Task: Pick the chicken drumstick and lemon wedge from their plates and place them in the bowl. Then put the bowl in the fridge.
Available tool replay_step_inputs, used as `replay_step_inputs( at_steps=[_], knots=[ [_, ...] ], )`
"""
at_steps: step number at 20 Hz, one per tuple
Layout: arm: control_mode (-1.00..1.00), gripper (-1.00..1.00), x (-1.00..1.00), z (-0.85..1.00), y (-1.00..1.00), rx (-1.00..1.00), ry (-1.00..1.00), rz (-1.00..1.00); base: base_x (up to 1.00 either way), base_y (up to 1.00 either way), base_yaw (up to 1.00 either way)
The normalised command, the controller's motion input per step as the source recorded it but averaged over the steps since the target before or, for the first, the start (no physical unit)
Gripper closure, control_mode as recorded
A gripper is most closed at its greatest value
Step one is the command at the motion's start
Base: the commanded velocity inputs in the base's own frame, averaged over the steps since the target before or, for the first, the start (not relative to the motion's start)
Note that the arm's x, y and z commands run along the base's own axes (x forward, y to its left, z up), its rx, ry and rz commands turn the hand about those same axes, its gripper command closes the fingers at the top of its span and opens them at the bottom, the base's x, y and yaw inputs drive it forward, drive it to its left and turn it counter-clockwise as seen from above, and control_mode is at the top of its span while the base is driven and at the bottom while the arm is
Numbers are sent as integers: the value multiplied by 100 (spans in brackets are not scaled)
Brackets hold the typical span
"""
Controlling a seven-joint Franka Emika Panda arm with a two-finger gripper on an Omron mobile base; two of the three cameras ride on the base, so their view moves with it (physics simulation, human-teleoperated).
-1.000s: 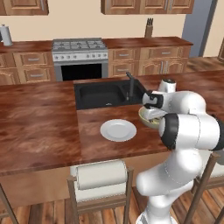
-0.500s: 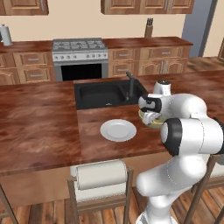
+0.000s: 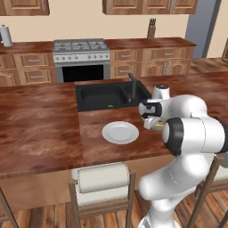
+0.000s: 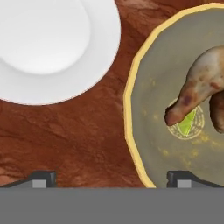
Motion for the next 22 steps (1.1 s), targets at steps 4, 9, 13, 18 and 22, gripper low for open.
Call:
replay_step_inputs(
  at_steps=[4,9,13,18,22],
  knots=[
    [-100,-100,19,-24,0,0,1,0,0,0,0],
    [-100,-100,32,-19,0,0,0,1,0,0,0],
    [-100,-100,20,-22,0,-1,0,0,0,0,0],
    [-100,-100,21,-20,0,0,0,1,0,0,0],
    [-100,100,12,-13,0,0,0,2,0,0,0]
  ],
)
